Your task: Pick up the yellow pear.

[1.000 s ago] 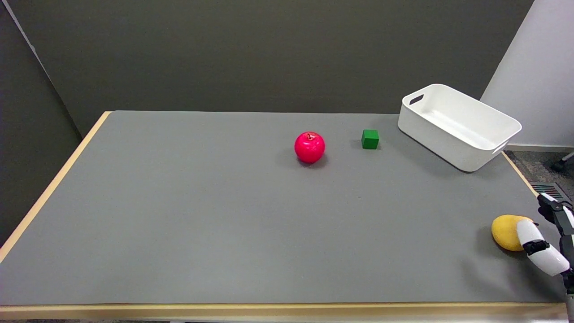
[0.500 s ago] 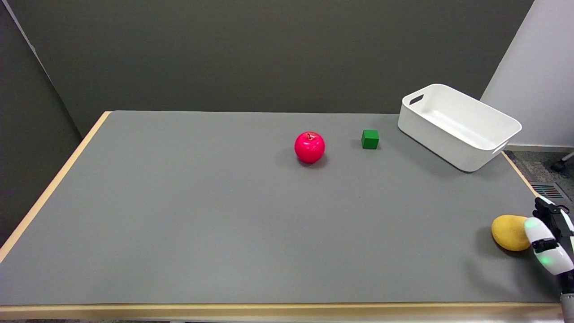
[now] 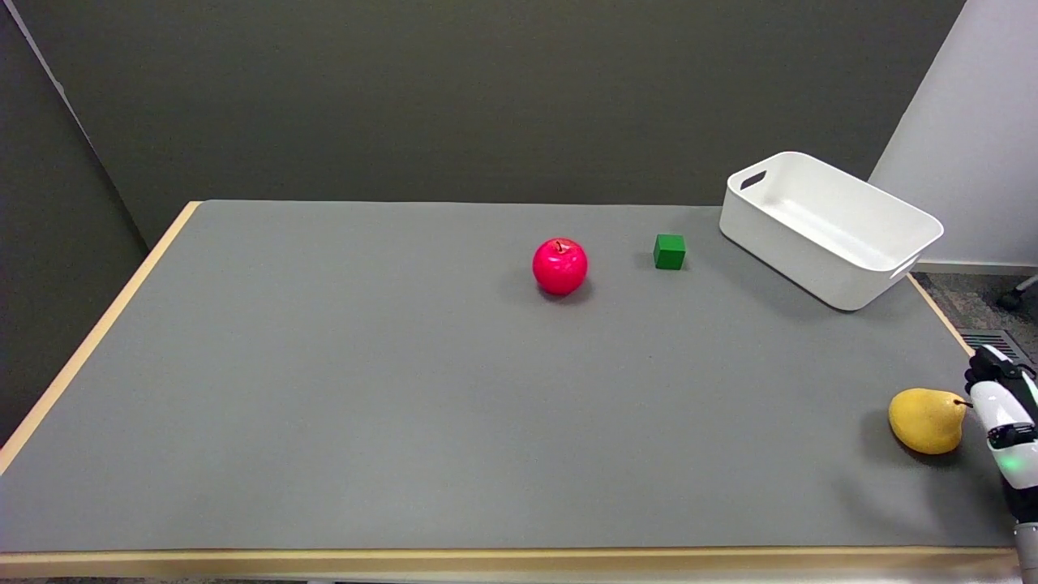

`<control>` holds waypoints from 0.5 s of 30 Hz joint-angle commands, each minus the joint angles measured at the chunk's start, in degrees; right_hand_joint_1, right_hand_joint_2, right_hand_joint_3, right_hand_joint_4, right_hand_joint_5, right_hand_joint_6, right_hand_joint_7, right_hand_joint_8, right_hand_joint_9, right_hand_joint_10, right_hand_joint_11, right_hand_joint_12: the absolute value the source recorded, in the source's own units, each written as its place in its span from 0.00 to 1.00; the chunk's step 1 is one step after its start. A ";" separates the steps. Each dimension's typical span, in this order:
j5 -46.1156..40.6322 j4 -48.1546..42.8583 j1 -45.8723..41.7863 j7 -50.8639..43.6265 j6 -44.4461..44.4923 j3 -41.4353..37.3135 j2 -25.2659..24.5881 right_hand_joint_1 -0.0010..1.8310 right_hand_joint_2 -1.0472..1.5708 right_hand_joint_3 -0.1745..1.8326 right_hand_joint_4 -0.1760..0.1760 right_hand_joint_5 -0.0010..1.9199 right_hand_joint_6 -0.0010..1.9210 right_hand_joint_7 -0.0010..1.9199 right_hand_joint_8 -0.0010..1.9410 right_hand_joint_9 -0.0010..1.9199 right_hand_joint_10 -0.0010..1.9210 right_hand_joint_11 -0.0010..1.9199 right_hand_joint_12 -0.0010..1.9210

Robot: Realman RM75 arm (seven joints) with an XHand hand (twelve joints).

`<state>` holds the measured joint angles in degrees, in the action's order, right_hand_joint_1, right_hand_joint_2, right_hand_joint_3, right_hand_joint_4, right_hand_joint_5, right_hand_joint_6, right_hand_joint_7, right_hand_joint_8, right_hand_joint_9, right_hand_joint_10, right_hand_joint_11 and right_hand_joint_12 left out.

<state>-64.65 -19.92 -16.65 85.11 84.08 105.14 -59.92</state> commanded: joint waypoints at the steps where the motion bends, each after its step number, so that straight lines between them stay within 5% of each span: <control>1: 0.56 -0.08 -1.39 6.74 -0.38 -0.18 0.92 0.11 0.63 0.49 0.35 0.07 0.18 0.10 0.14 0.04 0.37 0.00 0.48; 7: 0.63 -1.52 -2.10 6.74 -1.72 0.23 0.74 0.09 0.61 0.55 0.31 0.05 0.21 0.07 0.19 0.02 0.36 0.00 0.47; 11: 1.74 -2.12 -2.15 5.81 -3.21 0.36 0.59 0.10 0.64 0.48 0.30 0.06 0.16 0.08 0.13 0.01 0.35 0.00 0.43; 15: 3.12 -2.34 -1.81 2.04 -3.29 0.14 0.61 0.09 0.61 0.55 0.30 0.05 0.20 0.06 0.18 0.00 0.34 0.00 0.38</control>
<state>-64.08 -20.77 -17.94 89.81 83.06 105.19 -59.38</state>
